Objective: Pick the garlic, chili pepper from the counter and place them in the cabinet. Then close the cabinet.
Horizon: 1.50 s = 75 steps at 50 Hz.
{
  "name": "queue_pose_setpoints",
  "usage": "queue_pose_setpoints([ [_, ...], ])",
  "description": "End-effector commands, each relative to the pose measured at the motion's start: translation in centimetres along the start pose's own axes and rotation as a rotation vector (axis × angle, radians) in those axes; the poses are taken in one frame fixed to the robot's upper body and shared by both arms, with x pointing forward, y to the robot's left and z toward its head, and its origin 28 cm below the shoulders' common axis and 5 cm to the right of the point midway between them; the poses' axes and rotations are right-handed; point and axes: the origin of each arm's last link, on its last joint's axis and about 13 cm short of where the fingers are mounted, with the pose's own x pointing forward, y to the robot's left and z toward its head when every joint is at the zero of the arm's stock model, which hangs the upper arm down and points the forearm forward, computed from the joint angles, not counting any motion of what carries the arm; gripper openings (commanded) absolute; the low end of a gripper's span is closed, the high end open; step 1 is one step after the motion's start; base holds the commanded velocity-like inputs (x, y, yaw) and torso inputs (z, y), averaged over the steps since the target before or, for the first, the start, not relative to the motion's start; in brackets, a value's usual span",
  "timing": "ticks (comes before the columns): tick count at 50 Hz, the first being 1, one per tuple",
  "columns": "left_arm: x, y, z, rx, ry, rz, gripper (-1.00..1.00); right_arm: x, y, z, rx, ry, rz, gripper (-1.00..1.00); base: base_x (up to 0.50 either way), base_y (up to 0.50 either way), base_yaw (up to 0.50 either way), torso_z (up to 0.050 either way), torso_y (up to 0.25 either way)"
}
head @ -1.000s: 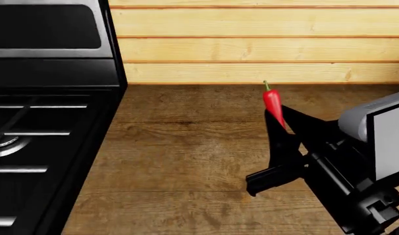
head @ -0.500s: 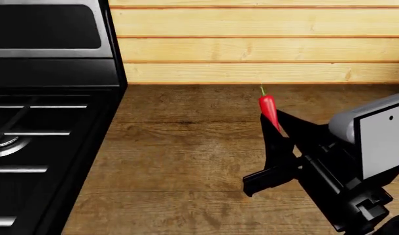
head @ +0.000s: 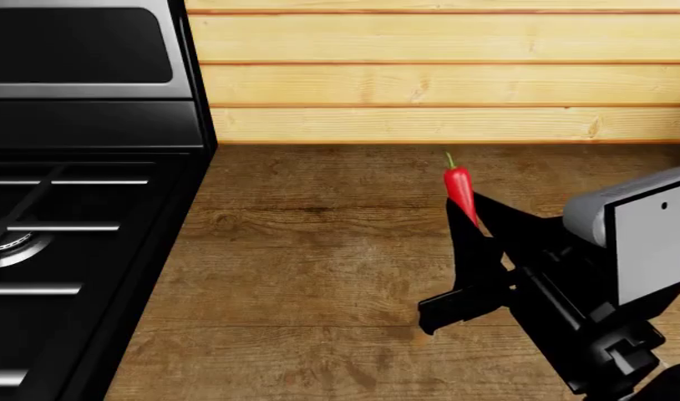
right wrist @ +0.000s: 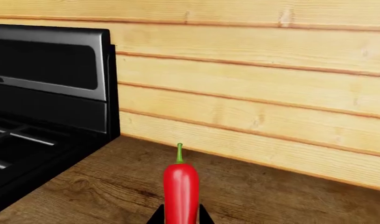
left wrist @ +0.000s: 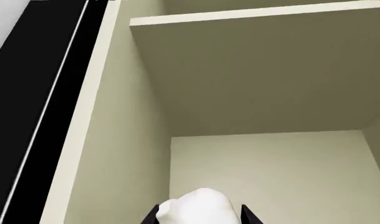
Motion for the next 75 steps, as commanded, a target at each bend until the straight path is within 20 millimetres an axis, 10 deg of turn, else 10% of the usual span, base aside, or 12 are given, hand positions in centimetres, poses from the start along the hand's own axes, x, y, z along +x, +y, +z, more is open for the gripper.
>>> queue_pose_setpoints([
  [1,2.8,-0.6,-2.5,0.009,0.227,-0.047,-1.0,0.2,-0.2,-0.4,0.01,0.002,0.0,-1.0,0.0,0.0,0.0,0.0,0.0],
  [19,2.2,-0.7,-7.5,0.098,0.581,-0.085,-1.0,0.1,-0.1,-0.8,0.022,0.005,0.002,-1.0,0.01,0.0,-0.01,0.0,0.0],
  [20,2.2,-0.5,-7.6,0.1,0.575,-0.063,1.0,0.1,-0.1,-0.8,0.022,0.004,0.002,-1.0,0.01,-0.01,-0.01,0.0,0.0],
  [38,2.3,0.3,-5.9,0.074,0.444,0.024,1.0,0.0,-0.1,-1.3,0.029,0.01,0.012,-1.0,0.01,0.0,-0.01,0.001,0.0],
  [50,-0.5,-0.1,1.0,-0.063,0.135,-0.071,1.0,-0.5,0.0,0.0,0.026,-0.071,-0.028,-1.0,0.0,0.0,0.0,0.0,0.0],
  [75,-2.8,-0.1,5.4,-0.116,-0.034,-0.12,1.0,-2.7,0.2,2.8,-0.025,-0.335,-0.012,-1.0,0.0,0.0,0.0,0.0,0.0],
])
